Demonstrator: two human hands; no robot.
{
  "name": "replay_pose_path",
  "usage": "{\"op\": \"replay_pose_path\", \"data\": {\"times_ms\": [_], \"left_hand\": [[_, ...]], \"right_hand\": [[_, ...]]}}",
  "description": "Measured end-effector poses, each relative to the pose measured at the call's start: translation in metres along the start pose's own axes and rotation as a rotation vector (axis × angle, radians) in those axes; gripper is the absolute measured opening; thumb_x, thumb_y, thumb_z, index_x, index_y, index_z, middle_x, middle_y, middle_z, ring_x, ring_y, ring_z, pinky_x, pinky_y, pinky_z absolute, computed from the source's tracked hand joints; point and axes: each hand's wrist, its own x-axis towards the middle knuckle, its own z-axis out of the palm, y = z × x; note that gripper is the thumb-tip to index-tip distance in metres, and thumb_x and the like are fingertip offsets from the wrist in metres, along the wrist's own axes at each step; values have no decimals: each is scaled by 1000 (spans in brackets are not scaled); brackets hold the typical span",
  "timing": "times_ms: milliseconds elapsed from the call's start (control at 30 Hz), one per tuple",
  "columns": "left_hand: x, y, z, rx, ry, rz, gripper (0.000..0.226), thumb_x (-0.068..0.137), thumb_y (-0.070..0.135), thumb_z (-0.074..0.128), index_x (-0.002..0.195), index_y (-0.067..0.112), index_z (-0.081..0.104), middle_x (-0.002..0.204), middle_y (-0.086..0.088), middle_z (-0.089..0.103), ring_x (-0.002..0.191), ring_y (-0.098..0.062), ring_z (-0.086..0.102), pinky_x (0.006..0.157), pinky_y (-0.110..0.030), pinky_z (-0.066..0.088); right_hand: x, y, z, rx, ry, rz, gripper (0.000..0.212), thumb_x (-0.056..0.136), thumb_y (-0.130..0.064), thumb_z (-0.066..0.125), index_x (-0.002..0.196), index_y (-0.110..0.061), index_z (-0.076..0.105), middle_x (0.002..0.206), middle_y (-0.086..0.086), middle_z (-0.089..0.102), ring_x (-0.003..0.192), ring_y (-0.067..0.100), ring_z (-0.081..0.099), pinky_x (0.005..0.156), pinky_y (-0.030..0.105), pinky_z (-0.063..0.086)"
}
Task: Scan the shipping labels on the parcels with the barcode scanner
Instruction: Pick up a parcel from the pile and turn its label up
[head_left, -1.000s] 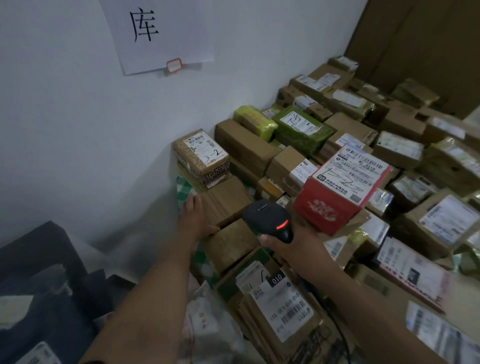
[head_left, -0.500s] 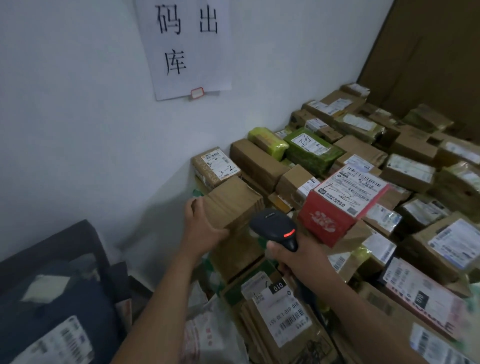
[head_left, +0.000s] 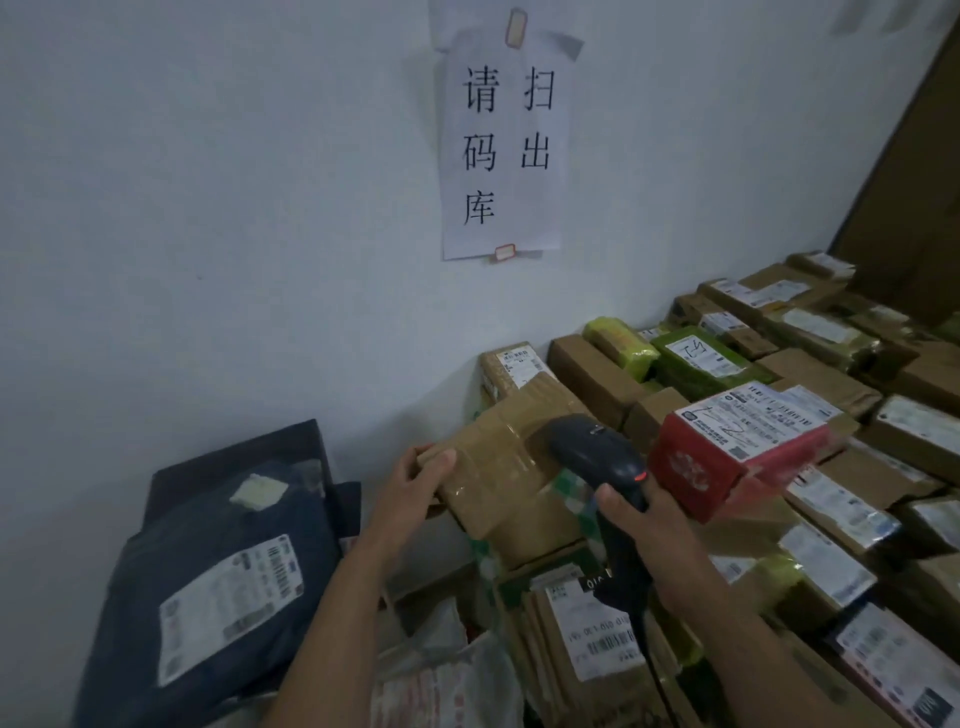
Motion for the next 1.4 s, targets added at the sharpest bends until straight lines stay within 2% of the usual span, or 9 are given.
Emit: {"op": "replay_pose_path", "data": {"times_ms": [100,200,267,333,400,567,767,1200,1400], "left_hand": [[-17,3,-9,66,7,-9,41,88,59,46,109,25,55,119,-9,61,105,-23,60,90,-35,50],[-27,-1,-16,188,-113,54,103,65,81,63,147,29,29,148,1,40,130,-17,45,107,-36,42],[-31,-8,-19,298,-196,123,134,54,67,80,152,45,-9,156,13,18,143,-11,25,119,-41,26],[-34,-13,-19,368,-200,173,142,49,59,90,136,66,-21,158,19,12,146,-9,21,120,-46,26],[-36,-14,-18,352,-144,192,140,47,58,93,140,66,-12,157,18,22,143,-8,30,116,-45,34],[-38,-16,-22,211,74,97,97,59,56,85,142,40,37,135,11,58,119,-9,59,103,-41,51],[-40,-21,-14,45,246,9,78,73,52,80,140,33,44,135,3,58,119,-19,57,105,-48,47],[-31,1,-24,478,357,-22,89,80,44,77,150,13,33,152,-10,35,136,-29,41,102,-42,43],[-31,-2,-26,553,319,-43,90,66,61,78,137,14,49,139,-8,51,122,-26,53,97,-44,51]], "right_hand": [[-5,-7,1,119,15,13,47,70,-37,72,112,-20,62,112,9,68,107,29,64,98,50,48],[-1,0,-1,161,61,-21,90,45,-70,84,118,-20,65,114,9,71,110,32,65,102,57,45],[2,-1,1,125,70,-26,86,47,-72,80,114,-20,65,111,8,71,106,32,66,100,56,47],[0,-9,7,65,91,-19,52,68,-54,74,107,-21,65,104,9,71,100,31,67,98,55,49],[0,-10,11,15,101,-32,27,84,-38,68,100,-17,65,96,16,70,93,34,67,93,52,50],[-2,-6,12,-61,55,-21,23,89,-32,66,90,-9,64,96,27,67,85,37,65,71,34,46],[-15,-12,-4,-118,-85,-12,27,91,-24,65,87,2,62,56,14,60,44,21,55,45,23,46],[-42,-12,-21,-557,-362,-88,11,88,-29,69,90,-28,58,46,-4,59,40,6,52,46,19,43],[-53,-14,-28,-609,-388,-85,11,89,-28,69,92,-25,59,45,-13,59,41,3,52,47,18,45]]}}
